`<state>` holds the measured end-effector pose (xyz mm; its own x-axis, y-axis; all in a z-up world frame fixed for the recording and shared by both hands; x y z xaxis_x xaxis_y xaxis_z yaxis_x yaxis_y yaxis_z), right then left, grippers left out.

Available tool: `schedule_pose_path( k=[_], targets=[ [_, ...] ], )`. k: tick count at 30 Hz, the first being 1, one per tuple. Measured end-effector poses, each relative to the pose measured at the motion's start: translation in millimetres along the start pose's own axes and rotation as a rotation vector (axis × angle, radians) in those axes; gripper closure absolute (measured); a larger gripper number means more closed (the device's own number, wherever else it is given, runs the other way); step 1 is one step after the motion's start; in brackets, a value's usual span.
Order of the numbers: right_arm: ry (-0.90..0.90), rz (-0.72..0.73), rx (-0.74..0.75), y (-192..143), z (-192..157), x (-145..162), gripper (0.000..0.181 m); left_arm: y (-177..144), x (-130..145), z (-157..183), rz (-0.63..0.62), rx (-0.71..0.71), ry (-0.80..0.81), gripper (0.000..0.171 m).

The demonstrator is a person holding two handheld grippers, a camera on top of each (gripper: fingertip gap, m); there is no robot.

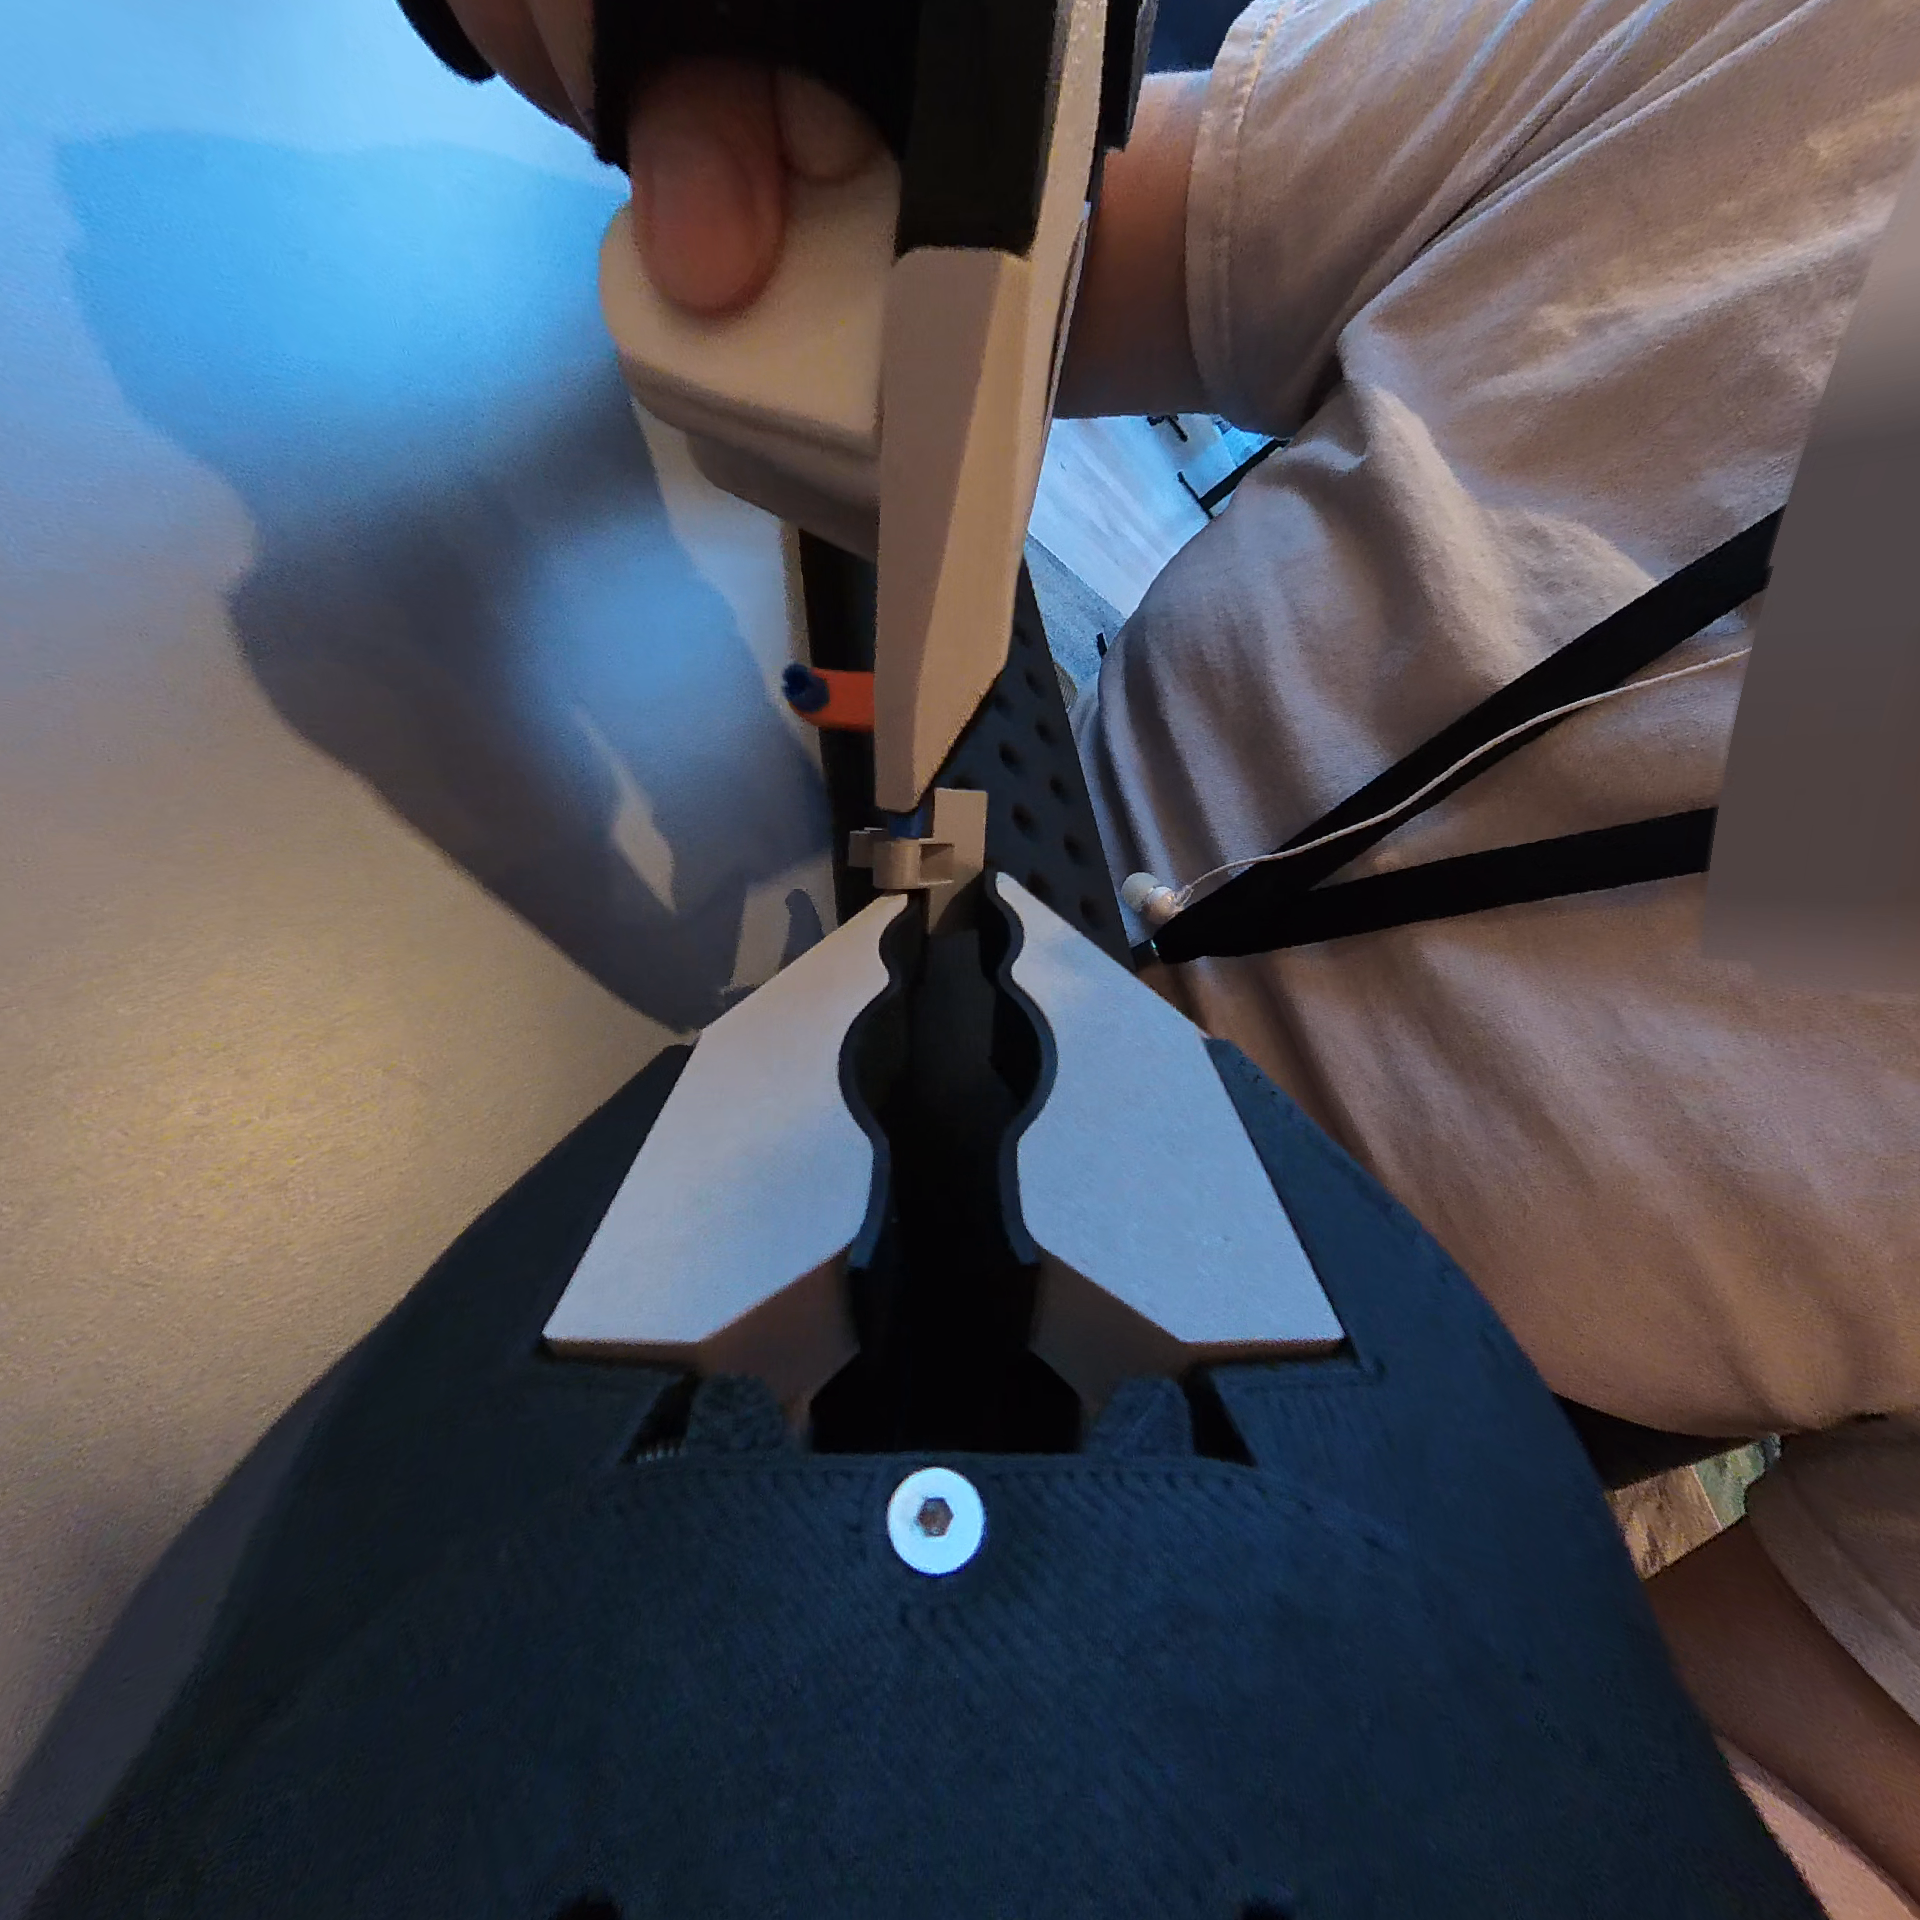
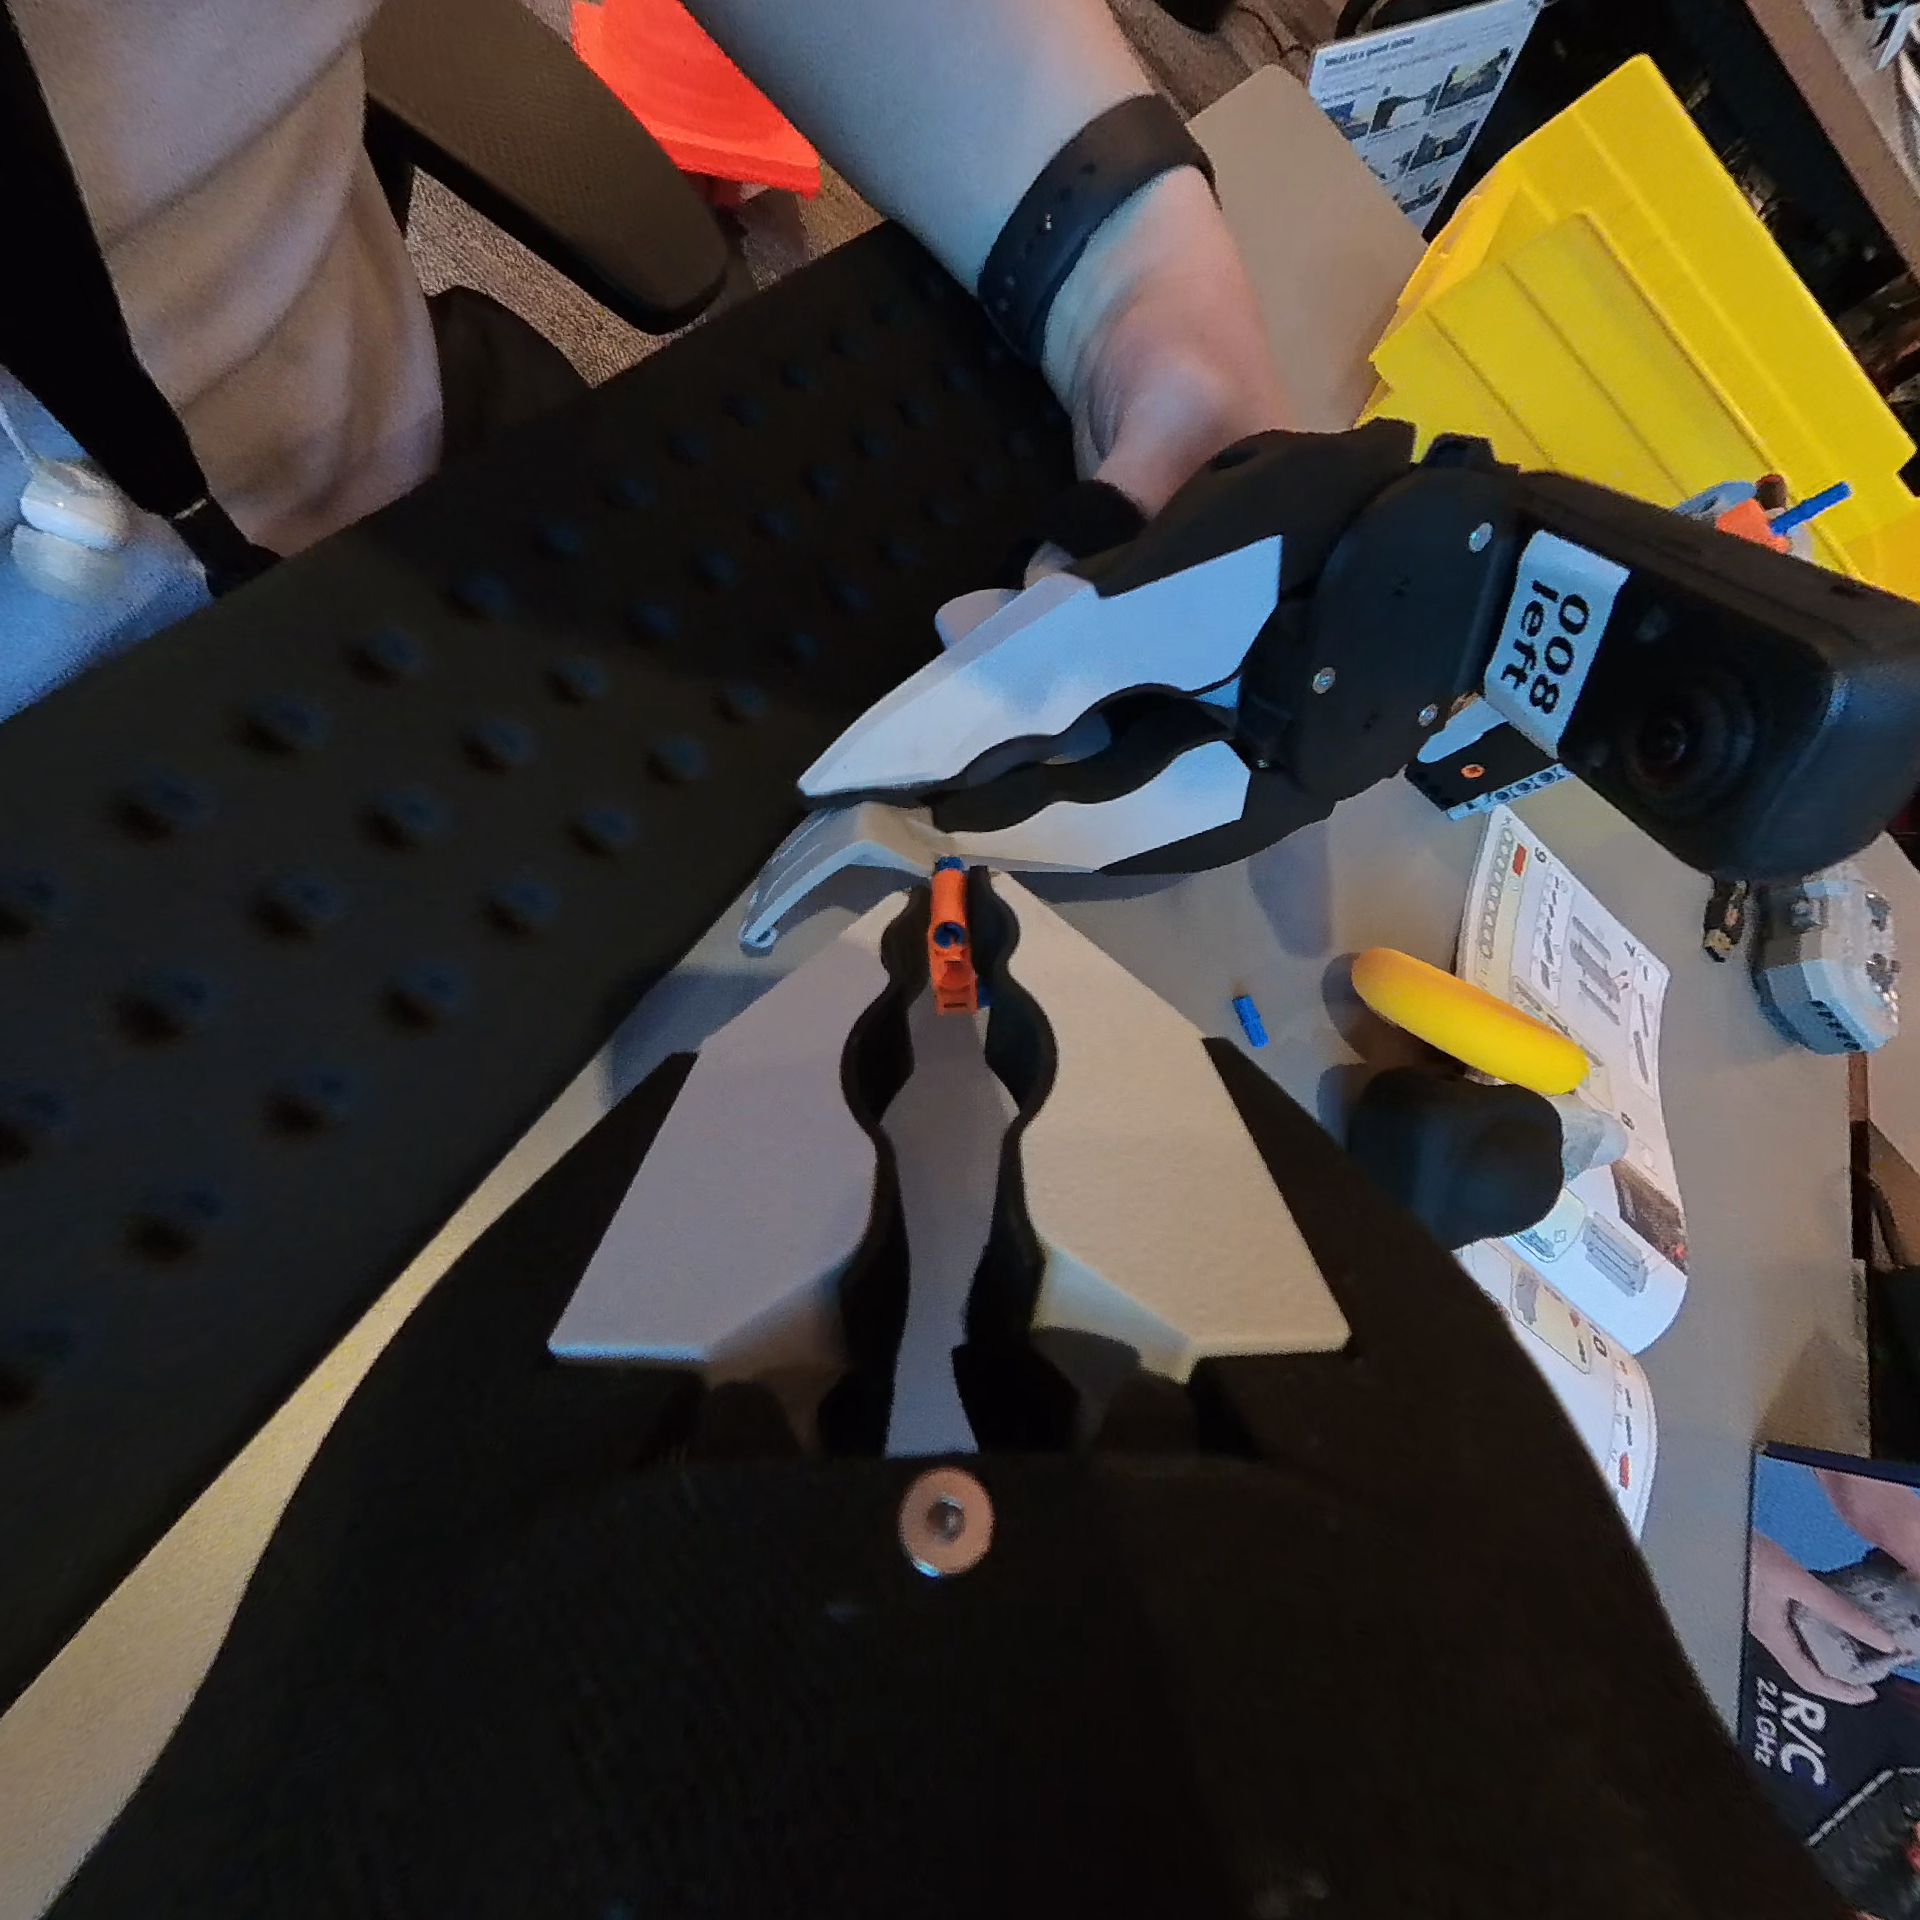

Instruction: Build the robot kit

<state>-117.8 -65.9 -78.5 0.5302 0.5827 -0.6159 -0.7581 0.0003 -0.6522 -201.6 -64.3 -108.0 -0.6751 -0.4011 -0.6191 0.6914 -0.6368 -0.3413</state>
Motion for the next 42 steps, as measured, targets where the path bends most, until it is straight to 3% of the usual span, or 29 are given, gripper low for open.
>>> schedule_pose_path(
  k=[11,19,29,36,42],
  targets=[
    [0.012,0.063,0.062,3.0,-6.0,2.9,0.175,0.9,0.9,0.9,-0.013,0.040,-0.010,0.164],
    [0.134,0.155,0.087,-0.7,-2.4,9.0,0.175,-2.5,-5.9,-4.0,0.018,0.104,-0.050,0.164],
    [0.132,0.221,0.100,-7.4,6.3,37.5,0.175,-6.1,-24.7,-28.5,-0.101,0.145,-0.039,0.164],
    [0.107,0.237,0.127,-3.8,4.2,37.2,0.175,-8.1,-22.7,-29.9,-0.141,0.185,-0.059,0.164],
    [0.147,0.259,0.062,-4.1,5.1,35.4,0.175,-6.5,-22.7,-26.9,-0.159,0.245,-0.054,0.165]
  ],
)
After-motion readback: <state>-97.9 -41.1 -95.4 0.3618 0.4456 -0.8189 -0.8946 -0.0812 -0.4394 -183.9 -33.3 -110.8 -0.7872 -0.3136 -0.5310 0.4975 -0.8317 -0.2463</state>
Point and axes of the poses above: each gripper's, where its closed fingertips meet, y out along the fingers, x out of its underside, z = x × y across the jaws, the point moved 6 cm from there along -y, back along the fingers, and after that the axes turned 6 degrees about -z, right-handed, at the moved point
